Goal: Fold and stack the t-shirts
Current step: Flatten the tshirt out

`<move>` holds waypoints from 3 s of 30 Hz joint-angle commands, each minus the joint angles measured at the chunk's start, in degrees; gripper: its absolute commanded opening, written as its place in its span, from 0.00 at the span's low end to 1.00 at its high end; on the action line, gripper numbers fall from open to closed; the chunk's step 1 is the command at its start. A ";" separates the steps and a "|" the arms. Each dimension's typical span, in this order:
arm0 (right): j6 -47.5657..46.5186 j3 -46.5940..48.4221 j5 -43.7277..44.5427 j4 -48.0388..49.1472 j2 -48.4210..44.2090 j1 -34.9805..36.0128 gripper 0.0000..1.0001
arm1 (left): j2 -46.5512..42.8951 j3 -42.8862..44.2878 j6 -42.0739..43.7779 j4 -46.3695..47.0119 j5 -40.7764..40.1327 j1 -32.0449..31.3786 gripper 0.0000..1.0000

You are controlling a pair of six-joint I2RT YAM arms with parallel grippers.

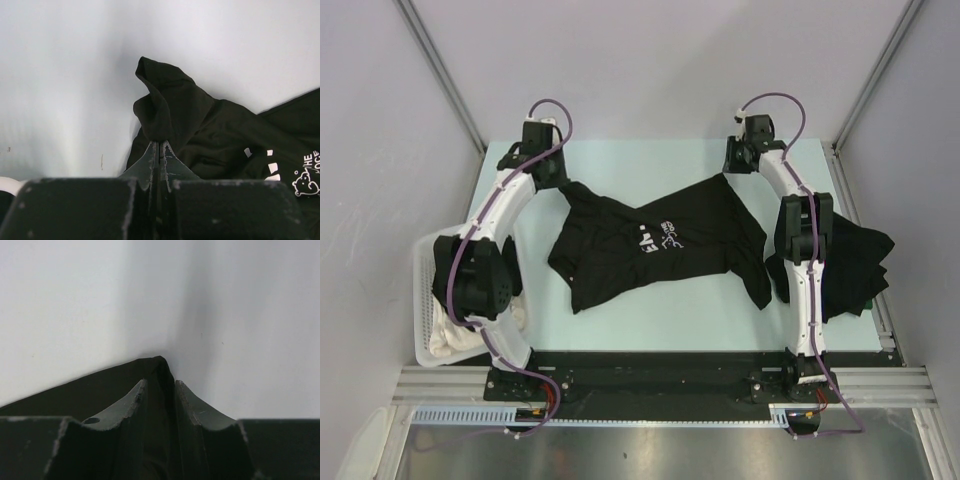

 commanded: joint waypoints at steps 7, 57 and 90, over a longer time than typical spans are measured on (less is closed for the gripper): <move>-0.20 1.69 -1.88 0.51 1.75 -1.10 0.34 | -2.35 1.04 -2.30 0.87 1.23 -0.34 0.00; 5.15 10.83 -8.65 -1.50 10.01 -0.04 0.12 | -0.24 2.54 -3.01 -1.07 1.41 -1.13 0.00; 8.23 22.34 7.08 20.03 -9.50 -5.93 0.00 | 25.53 48.33 -18.47 15.62 3.86 16.44 0.00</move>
